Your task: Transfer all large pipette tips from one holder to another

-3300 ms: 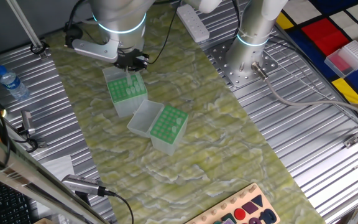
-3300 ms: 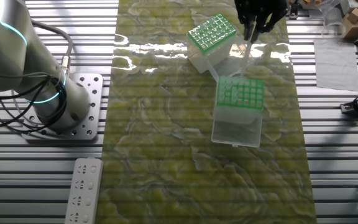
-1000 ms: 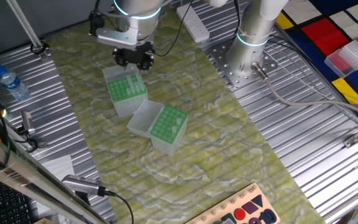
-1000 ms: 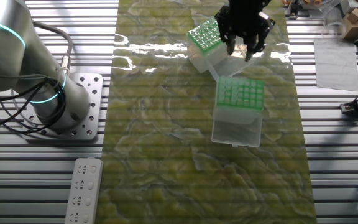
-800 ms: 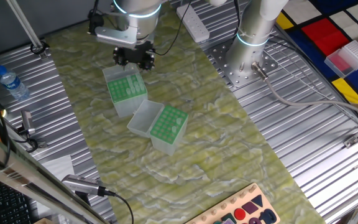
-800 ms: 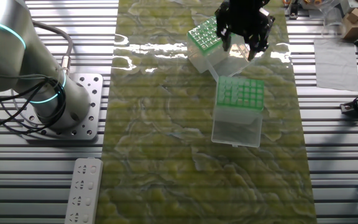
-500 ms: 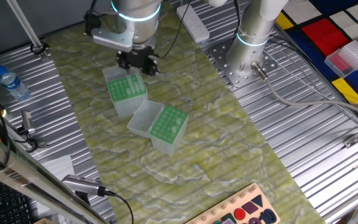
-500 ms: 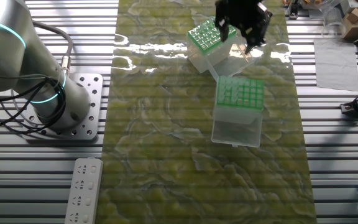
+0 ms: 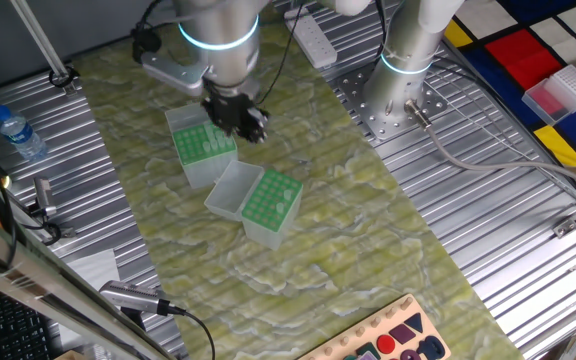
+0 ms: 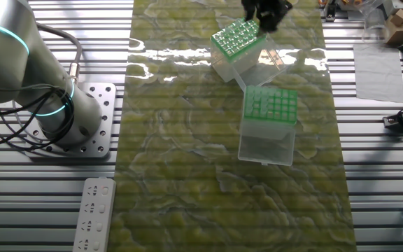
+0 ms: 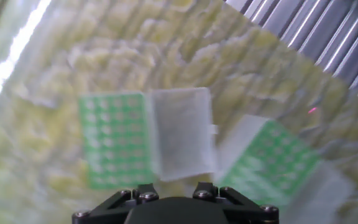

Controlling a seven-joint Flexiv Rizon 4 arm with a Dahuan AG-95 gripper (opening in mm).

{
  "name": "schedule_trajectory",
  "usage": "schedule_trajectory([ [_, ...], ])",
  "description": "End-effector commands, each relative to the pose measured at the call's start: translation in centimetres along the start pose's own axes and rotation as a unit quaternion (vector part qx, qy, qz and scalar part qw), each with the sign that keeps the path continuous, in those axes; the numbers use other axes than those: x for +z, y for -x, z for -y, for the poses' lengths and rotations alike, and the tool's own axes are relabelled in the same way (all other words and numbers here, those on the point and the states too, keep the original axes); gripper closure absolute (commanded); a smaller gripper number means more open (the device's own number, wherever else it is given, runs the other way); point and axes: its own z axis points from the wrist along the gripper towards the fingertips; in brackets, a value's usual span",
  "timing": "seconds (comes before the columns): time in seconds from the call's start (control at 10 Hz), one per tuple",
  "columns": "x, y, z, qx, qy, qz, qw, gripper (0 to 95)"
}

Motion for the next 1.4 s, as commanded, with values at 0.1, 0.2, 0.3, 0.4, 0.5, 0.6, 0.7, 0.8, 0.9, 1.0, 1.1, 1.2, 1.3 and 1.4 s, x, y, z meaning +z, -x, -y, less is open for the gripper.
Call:
schedule_trajectory([
  [0.1, 1.4, 0.9, -5.7, 0.077, 0.039, -0.003, 0.9963, 57.0],
  [0.2, 2.1, 0.8, -6.6, 0.080, 0.040, -0.003, 0.9960, 57.0],
  [0.3, 2.6, 0.5, -7.0, 0.077, 0.041, -0.002, 0.9962, 57.0],
  [0.4, 2.9, 0.2, -7.0, 0.075, 0.041, -0.002, 0.9963, 57.0],
  [0.5, 3.5, -0.3, -6.9, 0.070, 0.041, -0.001, 0.9967, 57.0],
  [0.6, 3.9, -0.6, -6.8, 0.067, 0.039, -0.001, 0.9969, 57.0],
  [0.7, 4.7, -0.8, -6.6, 0.067, 0.037, -0.001, 0.9971, 57.0],
  [0.8, 5.5, -0.9, -6.5, 0.067, 0.035, 0.000, 0.9971, 57.0],
  [0.9, 6.1, -0.9, -6.3, 0.065, 0.033, 0.003, 0.9973, 57.0],
  [1.0, 6.7, -1.0, -6.3, 0.062, 0.032, 0.005, 0.9975, 57.0],
  [1.1, 7.0, -1.0, -6.3, 0.059, 0.031, 0.005, 0.9977, 57.0],
  [1.2, 7.5, -1.0, -6.4, 0.047, 0.028, 0.005, 0.9985, 57.0],
  [1.3, 7.8, -1.1, -6.5, 0.040, 0.026, 0.005, 0.9989, 57.0],
  [1.4, 8.2, -1.1, -6.5, 0.027, 0.024, 0.007, 0.9993, 57.0],
])
